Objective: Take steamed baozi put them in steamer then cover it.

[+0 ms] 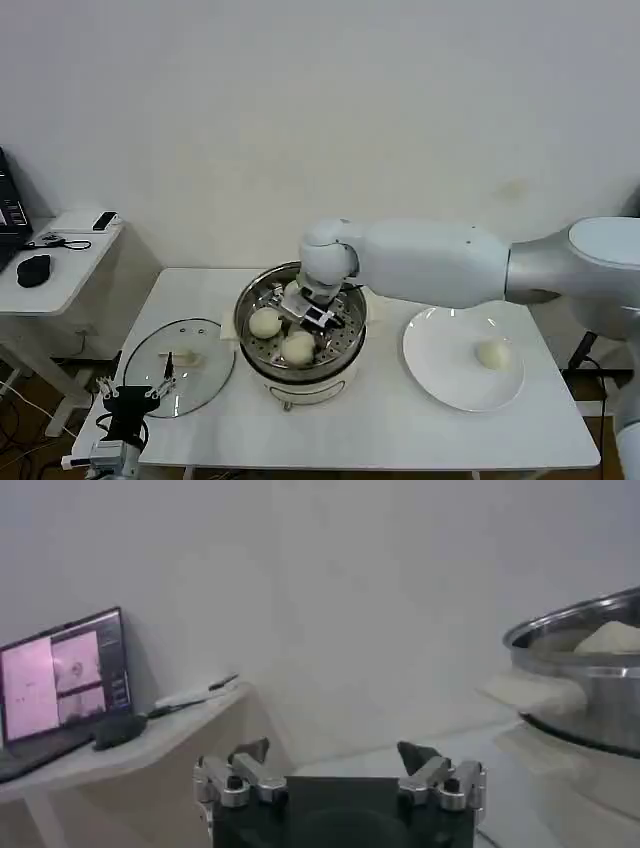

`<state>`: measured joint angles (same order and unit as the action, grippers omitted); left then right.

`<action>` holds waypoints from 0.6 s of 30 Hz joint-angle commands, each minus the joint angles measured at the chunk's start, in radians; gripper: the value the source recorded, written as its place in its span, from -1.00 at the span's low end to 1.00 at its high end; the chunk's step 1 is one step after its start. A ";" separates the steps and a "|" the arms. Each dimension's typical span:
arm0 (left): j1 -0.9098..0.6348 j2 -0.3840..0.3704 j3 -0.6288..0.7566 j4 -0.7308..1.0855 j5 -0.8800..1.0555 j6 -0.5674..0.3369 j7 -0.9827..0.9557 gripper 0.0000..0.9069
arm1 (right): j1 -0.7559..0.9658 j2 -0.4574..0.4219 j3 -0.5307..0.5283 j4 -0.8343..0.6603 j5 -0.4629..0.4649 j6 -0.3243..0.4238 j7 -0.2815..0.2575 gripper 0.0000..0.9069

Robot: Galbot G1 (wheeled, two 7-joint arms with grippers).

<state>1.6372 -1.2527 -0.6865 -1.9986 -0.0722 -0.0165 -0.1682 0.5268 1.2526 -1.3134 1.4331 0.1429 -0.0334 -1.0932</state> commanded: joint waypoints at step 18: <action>-0.011 0.024 0.029 -0.005 0.003 0.000 0.001 1.00 | 0.097 -0.410 0.099 0.056 0.109 -0.141 0.060 1.00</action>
<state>1.6267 -1.2319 -0.6669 -2.0028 -0.0708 -0.0171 -0.1672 0.5969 1.0653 -1.2456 1.4617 0.2141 -0.1009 -1.0466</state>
